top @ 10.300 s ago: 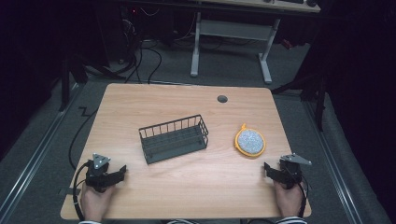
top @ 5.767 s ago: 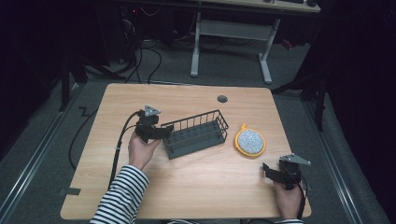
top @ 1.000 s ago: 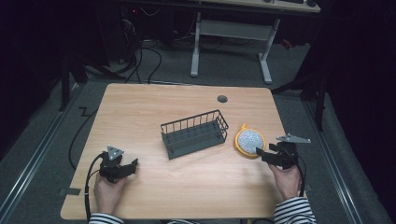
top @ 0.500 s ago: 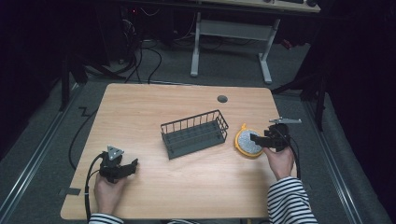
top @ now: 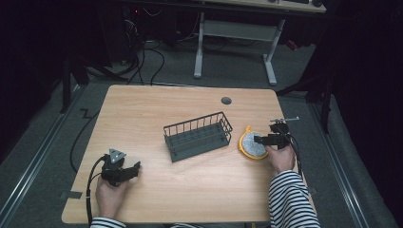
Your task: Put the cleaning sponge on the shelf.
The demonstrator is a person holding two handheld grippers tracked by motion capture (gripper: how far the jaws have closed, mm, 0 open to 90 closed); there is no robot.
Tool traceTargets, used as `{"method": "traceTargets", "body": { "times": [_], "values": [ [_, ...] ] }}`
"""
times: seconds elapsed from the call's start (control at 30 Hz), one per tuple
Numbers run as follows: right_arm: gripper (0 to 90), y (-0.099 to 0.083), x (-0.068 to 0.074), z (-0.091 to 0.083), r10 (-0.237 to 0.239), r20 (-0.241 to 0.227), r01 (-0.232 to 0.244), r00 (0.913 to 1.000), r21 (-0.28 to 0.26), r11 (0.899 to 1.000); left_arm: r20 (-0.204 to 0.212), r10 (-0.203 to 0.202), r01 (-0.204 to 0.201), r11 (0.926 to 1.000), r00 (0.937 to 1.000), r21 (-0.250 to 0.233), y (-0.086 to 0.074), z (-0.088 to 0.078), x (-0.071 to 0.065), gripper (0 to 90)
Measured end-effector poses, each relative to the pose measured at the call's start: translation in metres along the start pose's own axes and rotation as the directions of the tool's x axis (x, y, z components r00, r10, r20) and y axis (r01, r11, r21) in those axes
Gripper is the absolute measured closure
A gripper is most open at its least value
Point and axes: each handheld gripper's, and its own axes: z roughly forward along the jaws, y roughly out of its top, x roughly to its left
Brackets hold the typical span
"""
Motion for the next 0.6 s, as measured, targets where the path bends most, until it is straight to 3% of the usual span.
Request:
{"method": "traceTargets", "body": {
  "times": [0.3, 0.6],
  "values": [
    [27.6, 0.0, -0.011, 0.009, 0.038, -0.016, -0.037, 0.9992, 0.075, 0.997, 0.0, 0.0, 0.0, 1.0, 1.0, 0.0, 0.0, 0.0, 0.0, 27.4],
    [34.6, -0.002, -0.006, 0.014, 0.017, -0.039, -0.014, 0.9991, 0.097, 0.995, -0.003, 0.0, 0.0, 1.0, 1.0, -0.001, 0.0, 0.0, 0.0, 27.3]
  ]
}}
